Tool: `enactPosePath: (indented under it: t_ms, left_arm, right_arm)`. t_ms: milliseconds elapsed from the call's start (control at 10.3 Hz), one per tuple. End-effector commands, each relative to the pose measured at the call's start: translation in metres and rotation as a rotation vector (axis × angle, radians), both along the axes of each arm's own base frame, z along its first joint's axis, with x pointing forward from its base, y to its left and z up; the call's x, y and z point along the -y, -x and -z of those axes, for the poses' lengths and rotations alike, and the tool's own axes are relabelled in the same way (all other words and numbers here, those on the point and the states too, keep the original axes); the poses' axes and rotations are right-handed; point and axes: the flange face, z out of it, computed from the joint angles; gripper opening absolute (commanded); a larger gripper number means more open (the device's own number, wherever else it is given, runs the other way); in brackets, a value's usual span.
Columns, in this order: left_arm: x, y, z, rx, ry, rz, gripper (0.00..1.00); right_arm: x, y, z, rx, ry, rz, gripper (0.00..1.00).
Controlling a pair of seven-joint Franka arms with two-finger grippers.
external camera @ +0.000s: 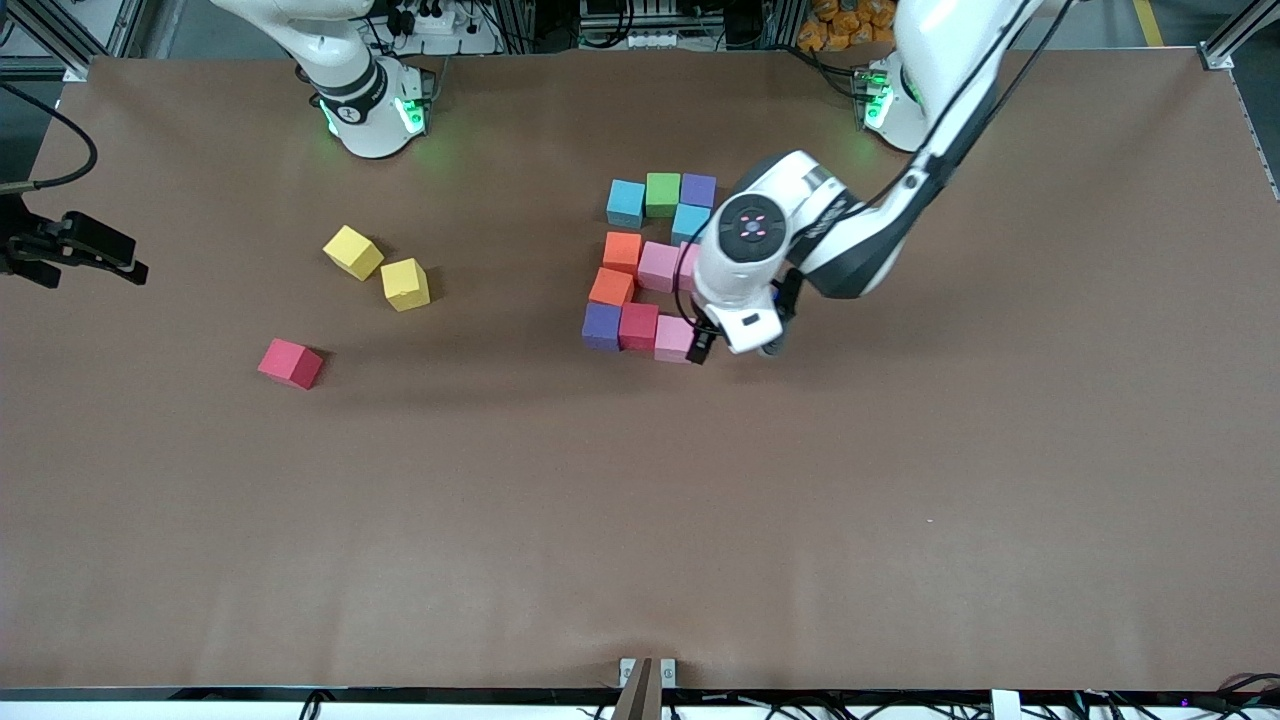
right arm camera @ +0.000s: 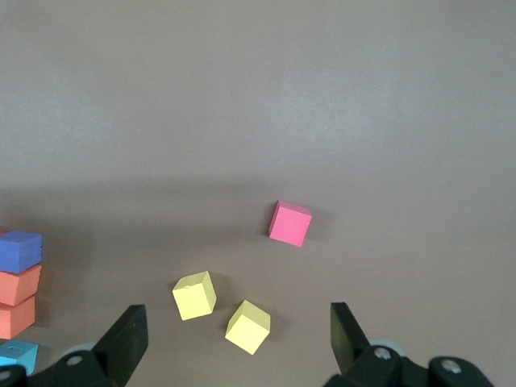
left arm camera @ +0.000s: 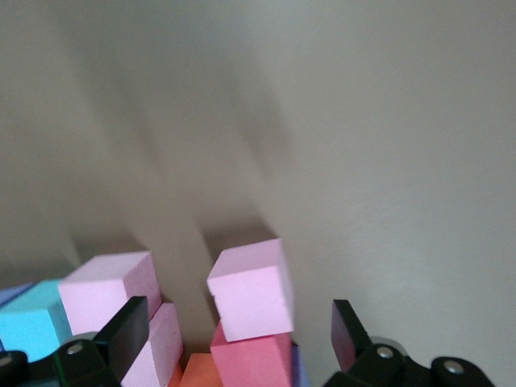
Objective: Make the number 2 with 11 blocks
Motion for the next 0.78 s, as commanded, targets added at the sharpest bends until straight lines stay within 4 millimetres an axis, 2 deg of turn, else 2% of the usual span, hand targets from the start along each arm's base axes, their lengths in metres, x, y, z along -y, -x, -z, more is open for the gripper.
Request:
enactPosePath:
  t_ms: [0,97,291,388,485,583,680]
  left_arm:
    - [-0.026,-0.007,-0.046,0.073,0.003,0.13,1.0]
    - [-0.031,-0.009,-0.057,0.099,0.007,0.219,1.0]
    - [-0.063,-0.025,-0.074,0.125,-0.005,0.41,1.0]
    - [-0.09,-0.039,-0.083,0.135,-0.016,0.504,1.0]
    - [-0.108,-0.044,-0.088,0.119,-0.035,0.596,1.0]
    - [-0.124,-0.051,-0.099,0.135,-0.043,0.662,1.0]
    - [-0.132,-0.053,-0.118,0.167,-0.051,0.681,1.0]
  right_arm:
    - [0.003,-0.002,-0.004,-0.005,0.01,0.007,1.0]
    - [0.003,-0.002,-0.004,-0.005,0.008,0.006,1.0]
    - [0.004,-0.003,-0.003,-0.005,0.009,0.008,1.0]
    - [0.004,-0.003,-0.003,-0.005,0.009,0.008,1.0]
    - [0.004,-0.003,-0.003,-0.005,0.009,0.01,1.0]
    - [0.004,-0.003,-0.003,-0.006,0.009,0.008,1.0]
    - [0.004,-0.003,-0.003,-0.005,0.011,0.008,1.0]
